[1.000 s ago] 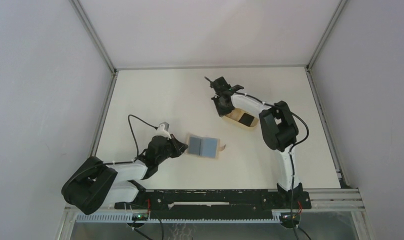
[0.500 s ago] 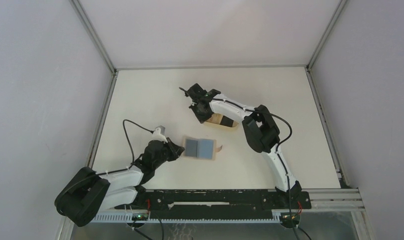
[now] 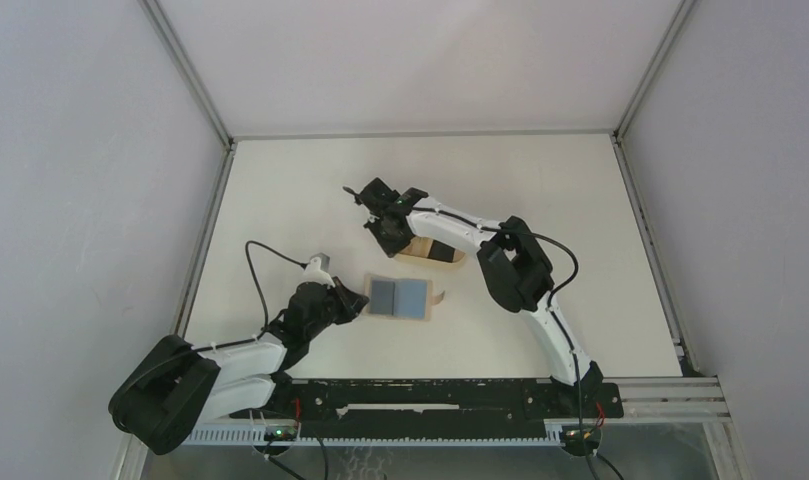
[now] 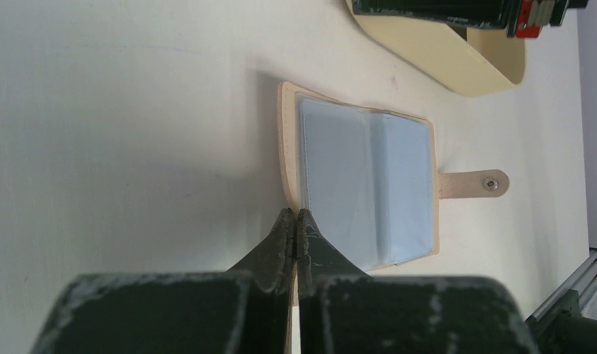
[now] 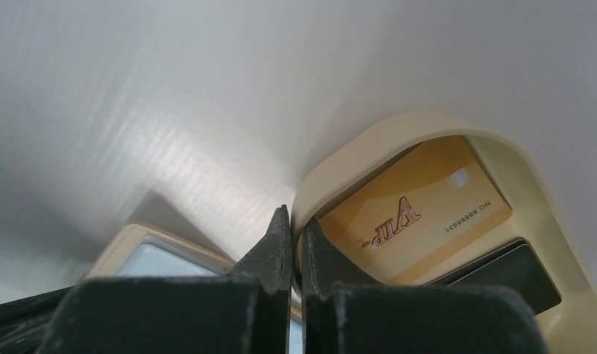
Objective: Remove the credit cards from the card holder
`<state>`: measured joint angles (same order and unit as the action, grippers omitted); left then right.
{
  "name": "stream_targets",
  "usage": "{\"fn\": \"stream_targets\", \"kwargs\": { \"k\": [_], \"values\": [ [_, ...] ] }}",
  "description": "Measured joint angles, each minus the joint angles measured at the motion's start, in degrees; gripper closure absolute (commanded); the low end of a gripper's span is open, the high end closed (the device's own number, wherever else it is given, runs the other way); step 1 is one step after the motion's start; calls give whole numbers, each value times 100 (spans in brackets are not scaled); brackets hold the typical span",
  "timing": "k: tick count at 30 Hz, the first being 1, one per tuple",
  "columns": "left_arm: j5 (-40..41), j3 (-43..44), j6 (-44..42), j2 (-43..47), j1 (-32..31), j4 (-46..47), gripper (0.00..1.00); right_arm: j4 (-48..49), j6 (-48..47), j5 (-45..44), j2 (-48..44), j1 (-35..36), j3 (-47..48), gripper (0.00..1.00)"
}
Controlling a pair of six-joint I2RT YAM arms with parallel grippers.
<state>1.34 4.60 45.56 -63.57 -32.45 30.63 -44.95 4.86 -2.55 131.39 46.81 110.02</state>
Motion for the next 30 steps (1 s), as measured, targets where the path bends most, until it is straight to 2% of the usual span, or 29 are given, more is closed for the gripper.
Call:
{"fn": "stream_targets", "kwargs": {
  "k": [2,4,13,23,30],
  "values": [
    [0,0,2,0,0,4,100,0,17,11,0,87,0,97],
    [0,0,2,0,0,7,100,-2,35,28,0,168,0,85],
    [4,0,9,-7,0,9,100,-74,109,140,0,247,0,50],
    [20,0,11,-216,2,118,100,-339,85,166,-205,116,186,41],
    [-28,96,42,-514,2,306,100,-356,85,251,-1137,-232,223,34]
  ]
}}
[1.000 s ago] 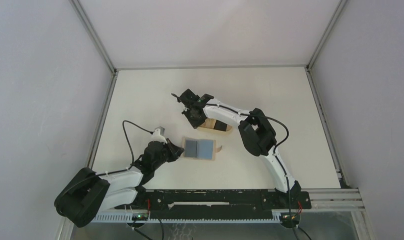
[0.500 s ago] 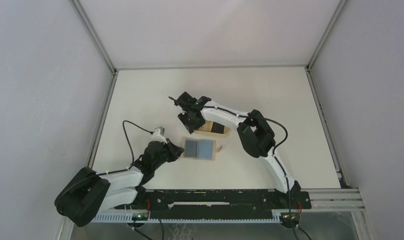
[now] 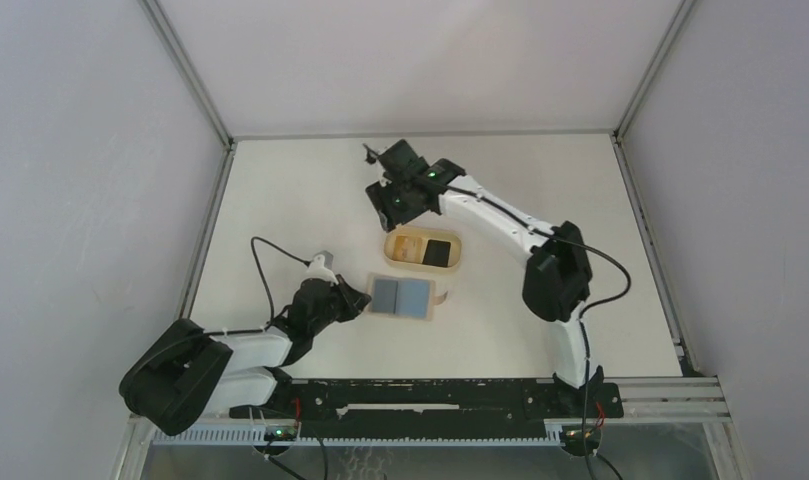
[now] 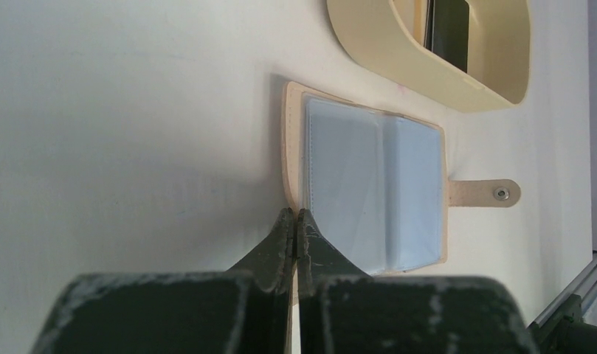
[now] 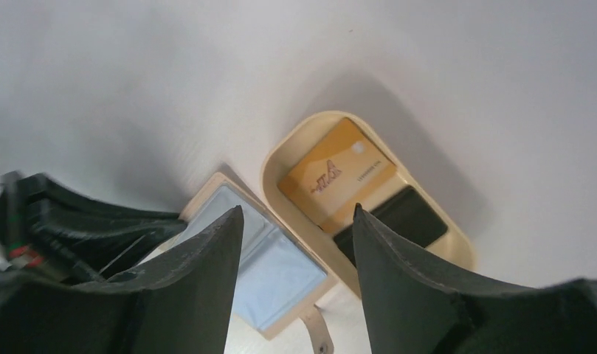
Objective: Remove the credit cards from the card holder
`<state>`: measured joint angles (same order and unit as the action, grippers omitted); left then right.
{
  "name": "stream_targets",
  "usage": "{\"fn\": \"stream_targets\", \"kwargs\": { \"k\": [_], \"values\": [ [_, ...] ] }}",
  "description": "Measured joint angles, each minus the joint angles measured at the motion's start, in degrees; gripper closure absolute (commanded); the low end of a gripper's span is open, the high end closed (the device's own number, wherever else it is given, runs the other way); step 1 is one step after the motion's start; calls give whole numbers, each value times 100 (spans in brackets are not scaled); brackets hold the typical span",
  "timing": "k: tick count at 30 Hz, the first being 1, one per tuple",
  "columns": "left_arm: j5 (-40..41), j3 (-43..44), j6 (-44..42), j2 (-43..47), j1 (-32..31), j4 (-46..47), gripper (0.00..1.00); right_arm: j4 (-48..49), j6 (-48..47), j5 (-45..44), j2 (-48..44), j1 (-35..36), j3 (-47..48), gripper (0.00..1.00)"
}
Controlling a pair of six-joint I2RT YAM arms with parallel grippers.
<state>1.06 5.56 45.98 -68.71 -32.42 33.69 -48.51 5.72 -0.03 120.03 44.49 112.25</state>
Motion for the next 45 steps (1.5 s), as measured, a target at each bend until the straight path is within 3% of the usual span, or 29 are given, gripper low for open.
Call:
{"fn": "stream_targets", "kwargs": {
  "k": [8,15,19,26,35,45],
  "values": [
    [-282,409,-144,-428,22,-94,100,850,181,83,-2153,-376,-1698,25],
    [-540,804,-511,-474,35,-549,100,1453,457,-498,-2870,22,-3187,16],
    [-599,850,-549,-463,35,-616,100,1567,758,-656,-2835,446,-3738,12],
    [-704,835,-540,-433,35,-487,100,2133,1738,-614,-2531,883,-3862,12],
    [-737,555,-544,-313,35,-164,100,2535,3082,-780,-1744,929,-3862,11],
    [-737,352,-393,-444,35,269,100,2188,3582,-907,-953,929,-3442,13]
  ]
}}
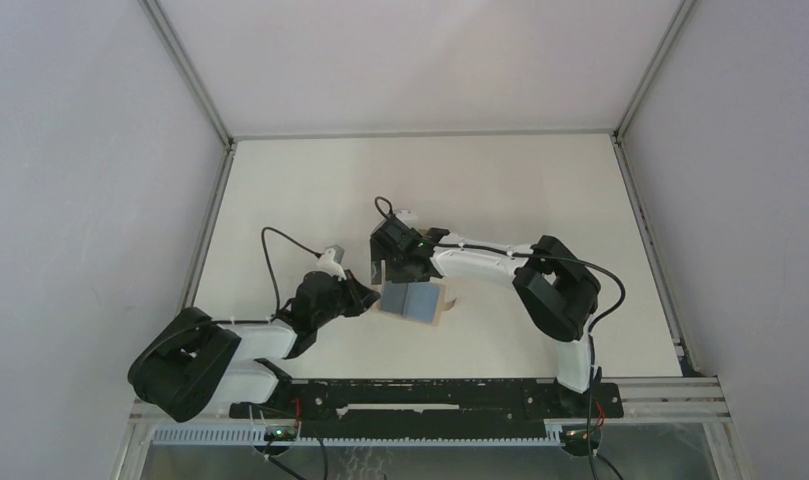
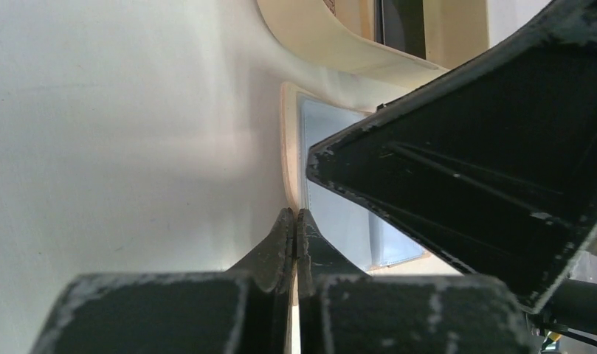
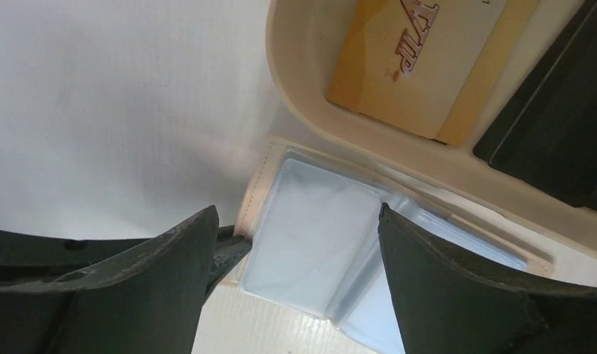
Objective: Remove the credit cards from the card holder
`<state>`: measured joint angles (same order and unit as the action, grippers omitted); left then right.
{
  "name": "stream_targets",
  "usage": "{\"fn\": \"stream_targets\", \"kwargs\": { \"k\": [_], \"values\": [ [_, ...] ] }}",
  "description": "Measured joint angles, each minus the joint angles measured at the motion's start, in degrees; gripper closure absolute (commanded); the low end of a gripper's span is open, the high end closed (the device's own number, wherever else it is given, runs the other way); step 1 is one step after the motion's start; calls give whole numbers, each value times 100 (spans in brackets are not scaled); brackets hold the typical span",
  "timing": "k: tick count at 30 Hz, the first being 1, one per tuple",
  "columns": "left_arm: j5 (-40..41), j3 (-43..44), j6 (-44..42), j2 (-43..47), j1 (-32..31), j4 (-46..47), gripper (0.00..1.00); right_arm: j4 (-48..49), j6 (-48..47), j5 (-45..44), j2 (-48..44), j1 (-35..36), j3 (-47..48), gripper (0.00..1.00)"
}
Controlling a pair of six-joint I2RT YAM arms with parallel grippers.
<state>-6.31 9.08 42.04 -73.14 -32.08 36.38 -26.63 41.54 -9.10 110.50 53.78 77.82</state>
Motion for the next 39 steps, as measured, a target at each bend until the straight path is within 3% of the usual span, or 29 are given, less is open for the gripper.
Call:
{"fn": "stream_targets", "kwargs": {
  "k": [9,25,39],
  "values": [
    [33,-146,256,-153,0,393,100,-435,57,-24,498,9,527,15],
    [118,-275,367,-186,0,592,100,-603,70,-173,407,-17,367,15],
    [262,-511,599,-186,0,887,100,-1300,-96,-334,957,138,1255,18]
  ]
}}
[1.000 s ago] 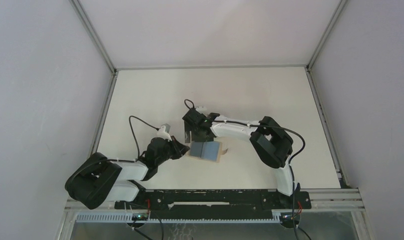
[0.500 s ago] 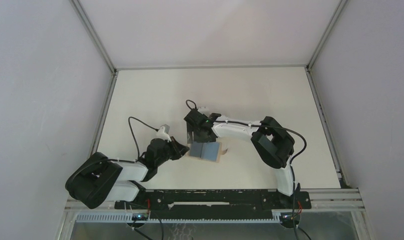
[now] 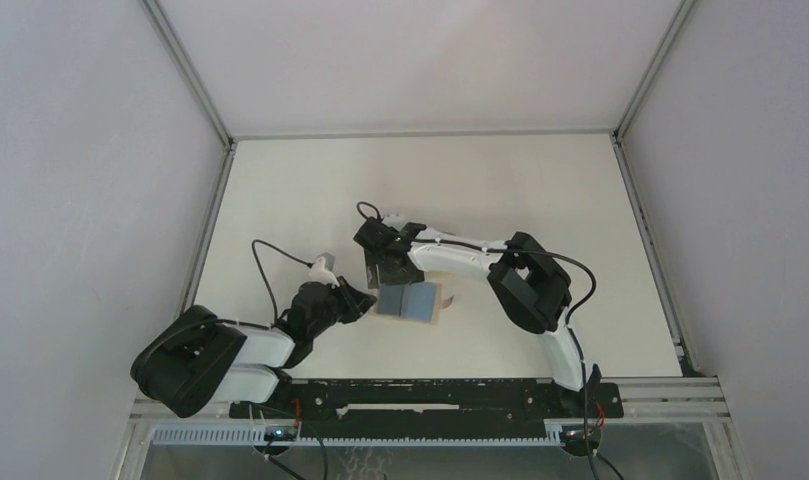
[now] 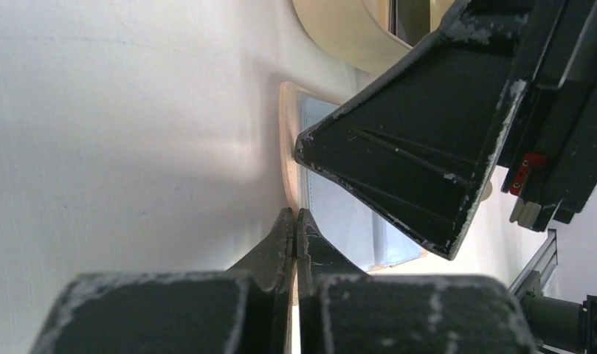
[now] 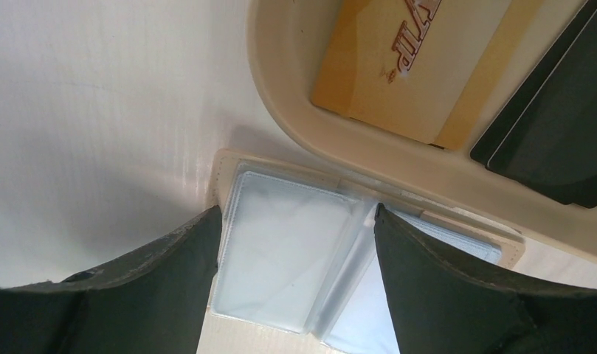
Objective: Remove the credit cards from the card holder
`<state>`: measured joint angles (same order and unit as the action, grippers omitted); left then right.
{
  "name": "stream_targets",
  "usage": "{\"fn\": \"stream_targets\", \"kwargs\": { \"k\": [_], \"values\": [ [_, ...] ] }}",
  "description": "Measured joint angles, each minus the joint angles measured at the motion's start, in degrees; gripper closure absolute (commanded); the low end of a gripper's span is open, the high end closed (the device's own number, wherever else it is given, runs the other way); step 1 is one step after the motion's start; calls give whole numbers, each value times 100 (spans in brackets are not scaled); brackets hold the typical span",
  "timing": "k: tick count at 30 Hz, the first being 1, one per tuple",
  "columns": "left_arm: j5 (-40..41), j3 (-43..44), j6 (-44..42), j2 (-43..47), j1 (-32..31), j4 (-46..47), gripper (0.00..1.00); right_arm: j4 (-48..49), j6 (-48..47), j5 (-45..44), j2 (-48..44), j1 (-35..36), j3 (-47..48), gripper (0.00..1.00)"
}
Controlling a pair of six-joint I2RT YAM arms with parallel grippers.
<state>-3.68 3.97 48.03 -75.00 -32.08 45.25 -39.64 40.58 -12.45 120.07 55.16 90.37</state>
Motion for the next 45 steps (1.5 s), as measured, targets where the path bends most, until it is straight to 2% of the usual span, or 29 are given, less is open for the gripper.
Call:
{"fn": "stream_targets", "kwargs": {
  "k": [8,18,25,29,30,33,40,43,45],
  "values": [
    [50,-46,107,-48,0,94,100,-302,-22,-323,92,168,175,25],
    [101,-55,157,-175,0,221,100,-494,-46,-671,81,313,133,26],
    [199,-109,212,-197,-4,330,100,-520,-59,-850,-291,354,-365,19],
    [205,-116,219,-293,-7,433,100,-647,-105,-1014,-570,372,-568,11],
    [205,-116,232,-328,-4,468,100,-647,-131,-1047,-640,378,-603,3],
    [216,-116,258,-435,-4,579,100,-627,-282,-1139,-890,391,-691,0],
    [278,-116,304,-645,-4,844,100,127,-745,-929,-1325,378,-780,0],
    [308,-118,306,-671,-4,892,100,879,-804,-328,-1665,256,-1237,1],
    [310,-125,306,-671,-4,909,100,1370,-782,293,-1965,125,-1714,5]
  ]
}}
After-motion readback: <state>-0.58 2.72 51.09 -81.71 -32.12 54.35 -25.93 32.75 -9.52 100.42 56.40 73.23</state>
